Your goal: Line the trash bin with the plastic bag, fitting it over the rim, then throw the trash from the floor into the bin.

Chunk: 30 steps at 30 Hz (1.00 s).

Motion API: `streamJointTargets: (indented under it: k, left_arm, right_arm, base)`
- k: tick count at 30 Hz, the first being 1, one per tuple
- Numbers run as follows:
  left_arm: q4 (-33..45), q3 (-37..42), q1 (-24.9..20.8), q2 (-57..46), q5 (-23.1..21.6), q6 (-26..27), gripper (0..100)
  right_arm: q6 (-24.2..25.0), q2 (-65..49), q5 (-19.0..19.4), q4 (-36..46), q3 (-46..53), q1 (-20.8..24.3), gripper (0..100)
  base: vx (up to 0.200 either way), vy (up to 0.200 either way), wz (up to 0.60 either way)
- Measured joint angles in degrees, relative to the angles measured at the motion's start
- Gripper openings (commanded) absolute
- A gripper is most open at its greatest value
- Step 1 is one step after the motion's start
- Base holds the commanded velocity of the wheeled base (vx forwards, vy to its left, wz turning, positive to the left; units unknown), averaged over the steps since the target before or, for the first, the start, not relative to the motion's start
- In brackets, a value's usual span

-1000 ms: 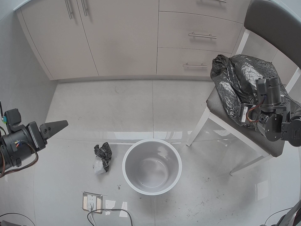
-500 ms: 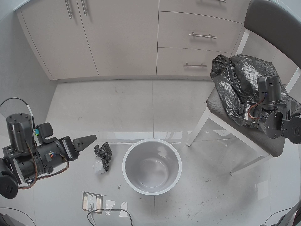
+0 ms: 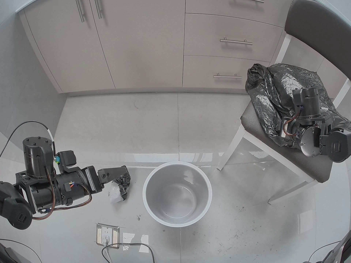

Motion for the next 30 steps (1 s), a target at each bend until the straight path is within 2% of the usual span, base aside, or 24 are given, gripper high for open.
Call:
streamJointTargets:
  k: [9, 10, 30]
  left_arm:
    - [-0.1, 0.1, 0.3, 0.6, -0.7, -1.1, 100]
    - [-0.1, 0.1, 0.4, 0.7, -0.7, -1.1, 100]
    - [-0.2, 1.4, 0.3, 0.1, -0.6, -1.0, 100]
  right_arm:
    - [0.0, 1.6, -0.6, 0.0, -0.8, -0.4, 100]
    - [0.0, 1.8, -0.8, 0.0, -0.9, -0.4, 0]
    - [0.1, 0.7, -1.3, 0.0, -0.2, 0.0, 0]
  base:
    - [0.0, 0.0, 0.0]
    - [0.0, 0.0, 0.0]
    - [0.0, 0.0, 0.0]
